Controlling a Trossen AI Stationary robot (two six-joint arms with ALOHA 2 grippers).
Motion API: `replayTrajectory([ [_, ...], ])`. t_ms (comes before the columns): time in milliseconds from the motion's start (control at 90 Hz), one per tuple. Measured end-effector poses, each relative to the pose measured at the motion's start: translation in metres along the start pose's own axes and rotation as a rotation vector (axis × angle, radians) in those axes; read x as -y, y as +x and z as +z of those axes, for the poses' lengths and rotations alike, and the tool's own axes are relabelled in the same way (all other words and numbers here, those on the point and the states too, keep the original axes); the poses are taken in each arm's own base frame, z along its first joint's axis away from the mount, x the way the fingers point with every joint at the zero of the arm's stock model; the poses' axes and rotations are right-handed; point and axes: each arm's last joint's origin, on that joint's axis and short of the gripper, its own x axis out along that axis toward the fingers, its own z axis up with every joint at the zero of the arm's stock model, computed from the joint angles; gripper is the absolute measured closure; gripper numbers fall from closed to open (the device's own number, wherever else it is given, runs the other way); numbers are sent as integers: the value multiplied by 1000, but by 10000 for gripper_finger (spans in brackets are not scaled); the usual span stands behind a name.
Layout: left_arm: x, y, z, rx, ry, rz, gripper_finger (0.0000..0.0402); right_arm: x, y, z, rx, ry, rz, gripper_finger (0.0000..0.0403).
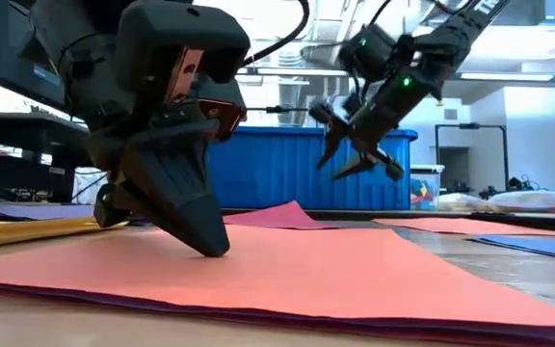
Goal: Organize paper
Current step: Prepare the pink colored paper
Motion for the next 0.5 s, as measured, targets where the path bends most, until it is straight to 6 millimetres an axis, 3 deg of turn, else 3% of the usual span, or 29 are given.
replayTrajectory([
  [156, 0, 0, 0, -2, 4, 0, 402, -6, 5, -11, -116, -116, 114, 293],
  [378, 0, 0, -1, -31, 2, -16, 402, 6, 26, -41, -228, -192, 46, 387],
  [500, 0, 0, -2, -77, 3, -23, 402, 15, 26, -49, -289, -230, -34, 397],
])
